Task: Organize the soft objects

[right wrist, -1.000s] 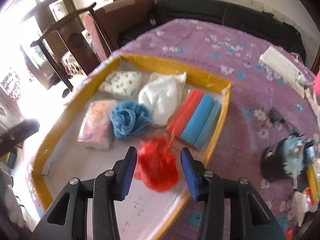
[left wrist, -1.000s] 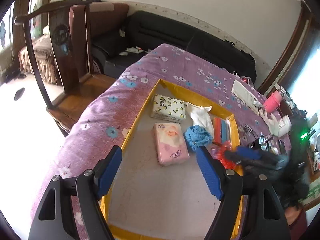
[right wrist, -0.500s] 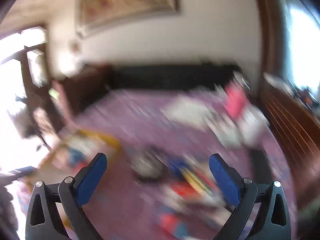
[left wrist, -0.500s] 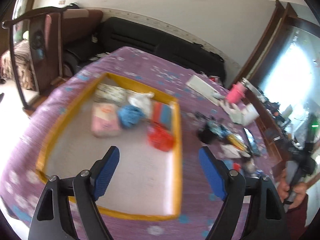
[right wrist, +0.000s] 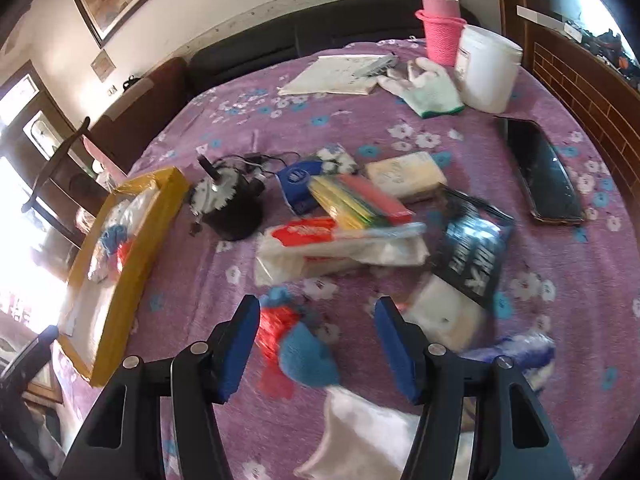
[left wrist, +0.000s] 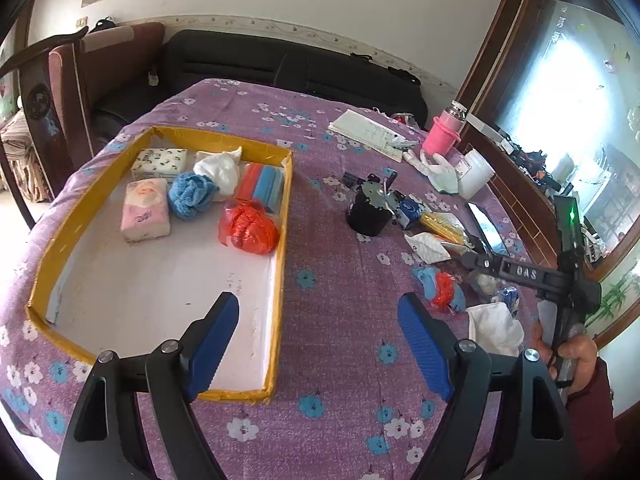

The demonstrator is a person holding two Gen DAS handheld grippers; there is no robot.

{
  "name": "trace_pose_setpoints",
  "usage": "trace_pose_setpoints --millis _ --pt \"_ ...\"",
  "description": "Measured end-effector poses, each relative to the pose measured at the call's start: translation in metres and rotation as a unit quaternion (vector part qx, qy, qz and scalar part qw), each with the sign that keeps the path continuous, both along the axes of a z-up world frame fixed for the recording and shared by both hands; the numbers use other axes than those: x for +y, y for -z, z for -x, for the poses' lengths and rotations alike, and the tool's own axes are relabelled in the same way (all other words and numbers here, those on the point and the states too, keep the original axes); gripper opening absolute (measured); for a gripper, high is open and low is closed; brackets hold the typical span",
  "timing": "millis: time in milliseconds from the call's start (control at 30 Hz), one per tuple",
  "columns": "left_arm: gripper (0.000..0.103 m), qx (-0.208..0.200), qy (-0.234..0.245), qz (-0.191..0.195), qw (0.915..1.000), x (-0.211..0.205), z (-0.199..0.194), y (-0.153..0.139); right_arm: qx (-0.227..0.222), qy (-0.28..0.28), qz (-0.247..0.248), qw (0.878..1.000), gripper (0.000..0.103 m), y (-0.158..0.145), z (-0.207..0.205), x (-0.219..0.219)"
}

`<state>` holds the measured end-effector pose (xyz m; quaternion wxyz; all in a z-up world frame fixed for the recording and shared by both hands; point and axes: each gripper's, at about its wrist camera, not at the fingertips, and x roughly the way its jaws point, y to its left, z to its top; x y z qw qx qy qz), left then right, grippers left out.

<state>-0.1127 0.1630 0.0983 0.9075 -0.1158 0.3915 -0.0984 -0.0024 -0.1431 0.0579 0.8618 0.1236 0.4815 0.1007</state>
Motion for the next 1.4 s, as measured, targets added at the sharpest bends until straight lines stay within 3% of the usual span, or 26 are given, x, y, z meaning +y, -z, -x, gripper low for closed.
trace_pose_setpoints --millis 100,233,367,500,567,600,633,700,867,1000,1067,1133,1233,1400 --pt "0.081 0.005 -0.006 0.0 1.0 0.005 0.001 0.002 0.008 0.022 -0.022 0.999 0.064 0.003 -0.013 0.0" --pt "0.081 0.014 -0.002 0.007 0.9999 0.004 -0.001 0.007 0.057 0.056 -0.094 0.992 0.065 0.021 -0.035 -0.005" --pt "0.081 0.016 0.013 0.005 0.9998 -0.003 0.002 0.01 0.1 0.121 -0.154 0.976 0.069 0.045 -0.047 -0.011" --pt "0.081 0.018 0.015 0.008 0.9997 -0.001 0.002 0.012 0.104 0.168 -0.199 0.96 0.069 0.055 -0.048 -0.017" --pt "0.081 0.021 0.011 0.01 0.9997 0.003 0.001 0.015 0.099 0.154 -0.204 0.962 0.055 0.052 -0.05 -0.014" --pt "0.081 0.023 0.01 0.012 0.9996 0.004 0.001 0.015 0.095 0.146 -0.204 0.963 0.042 0.049 -0.05 -0.012" --pt "0.081 0.024 0.007 0.013 0.9996 0.006 0.0 0.017 0.09 0.138 -0.185 0.969 0.034 0.042 -0.05 -0.008" --pt "0.081 0.03 0.004 0.018 0.9994 0.009 -0.002 0.02 0.077 0.121 -0.144 0.979 0.033 0.032 -0.048 0.002" --pt "0.081 0.038 0.009 0.02 0.9991 0.008 -0.003 0.025 0.076 0.025 -0.15 0.986 0.033 0.025 -0.035 0.035" --pt "0.081 0.036 0.015 0.014 0.9991 0.006 -0.002 0.025 0.093 -0.111 -0.15 0.978 0.036 0.02 -0.004 0.081" --pt "0.081 0.037 0.02 0.01 0.9991 0.004 -0.003 0.026 0.095 -0.138 -0.143 0.975 0.037 0.018 0.011 0.087" --pt "0.081 0.038 0.03 0.004 0.9988 -0.002 -0.003 0.029 0.075 -0.133 -0.138 0.979 0.042 0.011 0.021 0.076" --pt "0.081 0.043 0.058 -0.005 0.9974 -0.019 -0.004 0.034 0.036 -0.086 -0.117 0.989 0.058 -0.002 0.029 0.042" --pt "0.081 0.038 0.093 -0.03 0.9945 -0.054 -0.013 0.039 0.019 -0.02 -0.095 0.995 0.058 -0.005 0.038 -0.015"
